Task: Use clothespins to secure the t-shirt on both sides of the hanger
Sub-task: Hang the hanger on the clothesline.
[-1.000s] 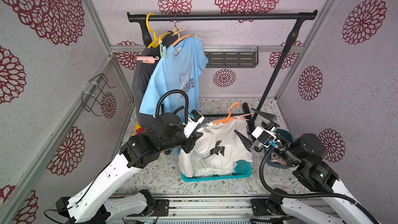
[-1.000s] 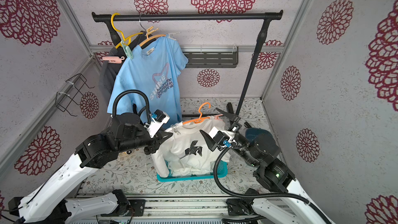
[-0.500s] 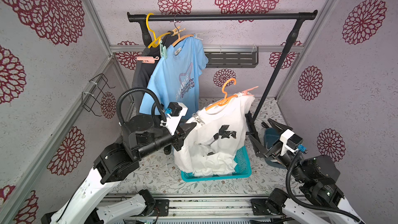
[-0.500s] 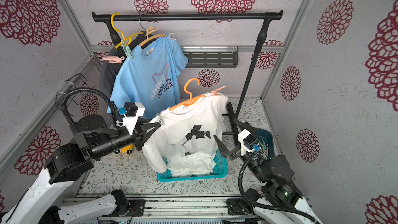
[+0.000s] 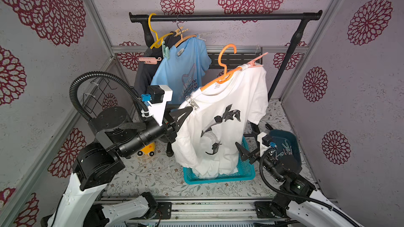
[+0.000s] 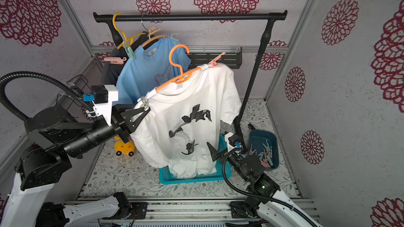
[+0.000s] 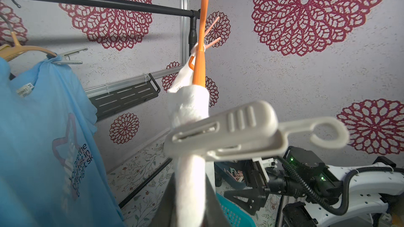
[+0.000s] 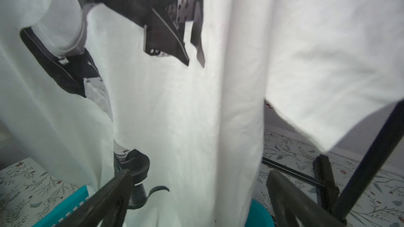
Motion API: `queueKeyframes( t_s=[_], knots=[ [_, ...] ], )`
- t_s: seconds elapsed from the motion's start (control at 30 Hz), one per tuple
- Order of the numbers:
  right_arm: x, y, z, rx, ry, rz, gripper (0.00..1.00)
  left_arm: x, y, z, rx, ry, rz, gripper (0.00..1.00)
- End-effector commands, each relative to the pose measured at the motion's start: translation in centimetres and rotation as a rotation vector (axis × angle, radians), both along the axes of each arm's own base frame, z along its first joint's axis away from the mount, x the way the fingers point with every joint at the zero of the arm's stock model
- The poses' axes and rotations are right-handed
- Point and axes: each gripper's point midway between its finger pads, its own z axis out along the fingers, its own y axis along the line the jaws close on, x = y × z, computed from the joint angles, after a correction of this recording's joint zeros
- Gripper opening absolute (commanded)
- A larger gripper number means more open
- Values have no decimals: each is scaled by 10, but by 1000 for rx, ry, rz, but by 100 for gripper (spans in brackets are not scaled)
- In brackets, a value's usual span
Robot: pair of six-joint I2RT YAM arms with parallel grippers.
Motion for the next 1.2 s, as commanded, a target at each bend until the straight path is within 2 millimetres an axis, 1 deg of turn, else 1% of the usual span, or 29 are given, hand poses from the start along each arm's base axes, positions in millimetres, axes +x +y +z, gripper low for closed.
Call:
queueKeyframes(
  t_s=[0.0,0.03,0.2,0.3,0.4,0.47,0.57,0.63,0.67,0.7,0.77,0.8,0.83,0.93,1.03,1.17],
  knots=[
    [0,26,14,105,-31,108,99,1,3,28,-73,-32,19,0],
    [3,33,10,97,-26,124,99,3,3,31,-77,-31,25,0],
    [22,57,-11,62,18,142,99,9,5,43,-82,-43,61,0],
    [26,71,-20,65,20,181,99,14,1,40,-81,-41,64,0],
    [32,83,-21,87,22,208,98,19,-5,34,-73,-22,64,0],
    [39,88,-16,114,19,201,93,22,-8,30,-73,-10,66,0],
    [46,97,-9,153,6,210,77,28,-11,24,-67,-4,80,0],
    [48,104,2,186,-18,227,60,31,-13,20,-65,-4,89,0],
    [50,105,8,207,-29,228,44,34,-14,17,-64,2,94,0],
    [49,105,16,234,-46,230,31,36,-15,15,-60,9,96,0],
    [49,104,31,273,-85,233,10,39,-17,9,-43,21,105,0],
    [50,104,38,279,-96,229,1,41,-17,7,-39,24,116,0],
    [51,104,46,275,-102,222,0,42,-16,7,-33,17,119,0],
    [55,100,67,249,-116,184,0,44,-14,9,-34,-4,141,0],
    [58,88,91,254,-144,119,0,51,-13,6,-14,5,173,0],
    [60,81,118,227,-181,76,0,57,-12,4,5,-3,202,0]
  ],
)
